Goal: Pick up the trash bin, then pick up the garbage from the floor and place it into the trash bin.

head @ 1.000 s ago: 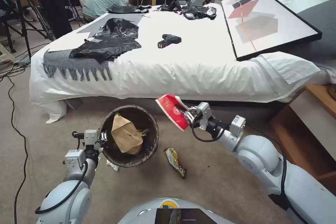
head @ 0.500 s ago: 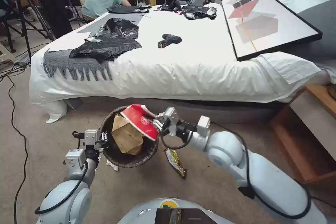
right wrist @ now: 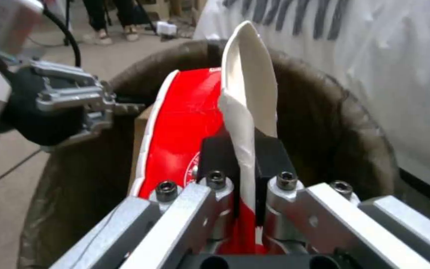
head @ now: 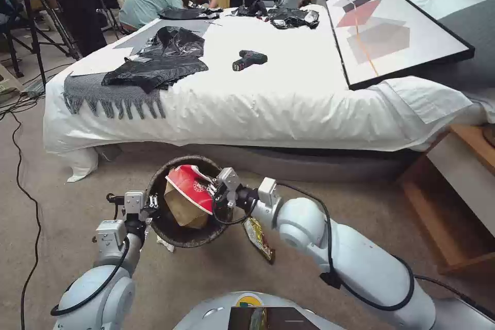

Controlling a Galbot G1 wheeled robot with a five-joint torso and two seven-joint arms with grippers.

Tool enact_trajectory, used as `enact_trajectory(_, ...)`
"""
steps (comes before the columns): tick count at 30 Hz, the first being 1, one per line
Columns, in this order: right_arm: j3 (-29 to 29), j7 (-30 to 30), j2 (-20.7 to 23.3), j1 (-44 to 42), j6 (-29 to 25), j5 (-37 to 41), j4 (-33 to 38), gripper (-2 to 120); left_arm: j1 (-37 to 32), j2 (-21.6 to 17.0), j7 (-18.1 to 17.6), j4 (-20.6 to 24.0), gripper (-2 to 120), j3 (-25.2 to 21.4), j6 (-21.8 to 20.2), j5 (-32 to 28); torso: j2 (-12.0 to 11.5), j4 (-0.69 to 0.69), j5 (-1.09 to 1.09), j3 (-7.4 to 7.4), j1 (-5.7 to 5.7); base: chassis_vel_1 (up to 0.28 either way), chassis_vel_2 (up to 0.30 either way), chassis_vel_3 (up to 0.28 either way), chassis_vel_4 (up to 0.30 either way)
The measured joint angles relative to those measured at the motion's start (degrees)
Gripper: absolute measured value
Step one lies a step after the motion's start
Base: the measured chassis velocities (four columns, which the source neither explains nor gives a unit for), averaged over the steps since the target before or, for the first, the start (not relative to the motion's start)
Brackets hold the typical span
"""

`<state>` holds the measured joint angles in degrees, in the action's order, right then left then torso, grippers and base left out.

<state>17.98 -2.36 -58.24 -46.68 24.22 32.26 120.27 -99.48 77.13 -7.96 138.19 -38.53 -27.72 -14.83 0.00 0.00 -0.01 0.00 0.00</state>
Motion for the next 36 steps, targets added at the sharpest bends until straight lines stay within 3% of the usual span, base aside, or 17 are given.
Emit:
enact_trajectory(17, 5.2, 6.4, -3.6, 1.5, 3.4, -2.1, -3.5, 2, 0.2, 0.0, 0.2, 0.0, 0, 0.1, -0.2, 0.0, 0.0, 0.0, 0.01, 0.0, 0.0, 0.0, 0.0, 0.0, 0.0)
enact_trajectory(36, 5.7, 9.7, -3.8, 2.0, 3.3, -0.8, -1.2, 68, 0.5, -0.1, 0.4, -0.3, 0, 0.3, -0.1, -0.1, 0.0, -0.01, 0.01, 0.0, 0.0, 0.0, 0.0, 0.0, 0.0)
